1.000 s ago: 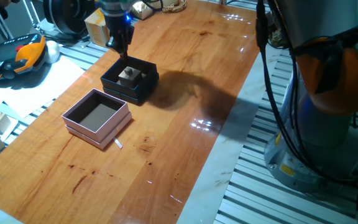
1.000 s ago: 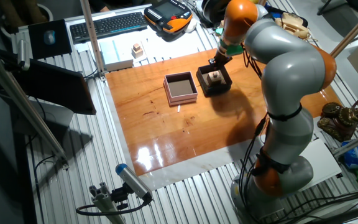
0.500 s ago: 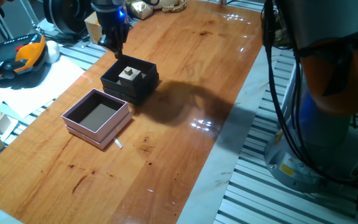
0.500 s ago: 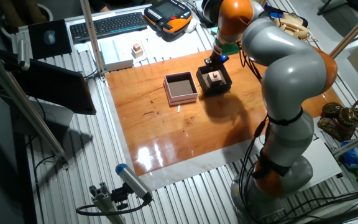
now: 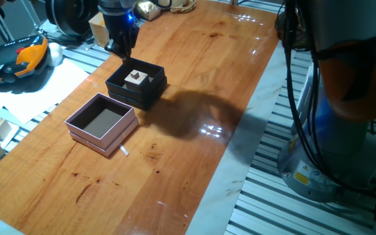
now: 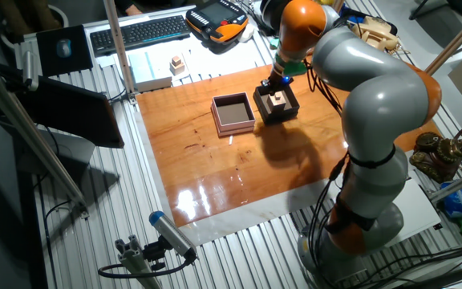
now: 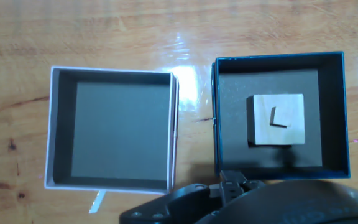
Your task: Move an object from one box to another
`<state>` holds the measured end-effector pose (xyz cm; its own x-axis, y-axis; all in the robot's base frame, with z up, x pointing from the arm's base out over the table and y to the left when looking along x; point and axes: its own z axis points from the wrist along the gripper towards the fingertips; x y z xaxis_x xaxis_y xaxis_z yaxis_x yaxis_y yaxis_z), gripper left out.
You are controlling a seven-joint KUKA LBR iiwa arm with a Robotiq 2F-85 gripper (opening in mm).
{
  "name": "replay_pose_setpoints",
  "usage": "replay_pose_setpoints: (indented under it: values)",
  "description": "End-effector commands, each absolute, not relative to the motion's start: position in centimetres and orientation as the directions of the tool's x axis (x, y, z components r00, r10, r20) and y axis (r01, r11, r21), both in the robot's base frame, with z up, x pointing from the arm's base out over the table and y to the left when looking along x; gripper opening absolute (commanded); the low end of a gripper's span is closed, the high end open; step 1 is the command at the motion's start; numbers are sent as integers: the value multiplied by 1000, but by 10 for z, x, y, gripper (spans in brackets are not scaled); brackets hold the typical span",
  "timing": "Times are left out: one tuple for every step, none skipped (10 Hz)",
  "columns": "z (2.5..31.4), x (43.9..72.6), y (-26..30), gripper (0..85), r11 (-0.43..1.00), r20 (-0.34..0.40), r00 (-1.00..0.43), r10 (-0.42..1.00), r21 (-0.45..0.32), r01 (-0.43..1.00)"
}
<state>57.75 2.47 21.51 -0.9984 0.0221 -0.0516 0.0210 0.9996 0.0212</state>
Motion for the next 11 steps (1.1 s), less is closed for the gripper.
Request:
replay_pose_setpoints:
  values:
    - [216,575,26,0,1000,-52,-998,22,23,21]
    - [217,574,27,0,1000,-47,-999,19,26,18]
    - [218,572,27,0,1000,-46,-999,16,25,15]
    - [219,570,28,0,1000,-44,-999,14,25,13]
    - [221,568,30,0,1000,-44,-999,14,25,13]
    - [222,567,33,0,1000,-46,-999,12,16,12]
    - [223,566,34,0,1000,-49,-999,9,10,9]
    - [223,565,35,0,1000,-51,-999,6,7,6]
    - [224,564,35,0,1000,-53,-999,1,6,1]
    - [224,564,36,0,1000,-54,-999,-2,6,-2]
    - [224,564,36,0,1000,-59,-998,-4,0,-4]
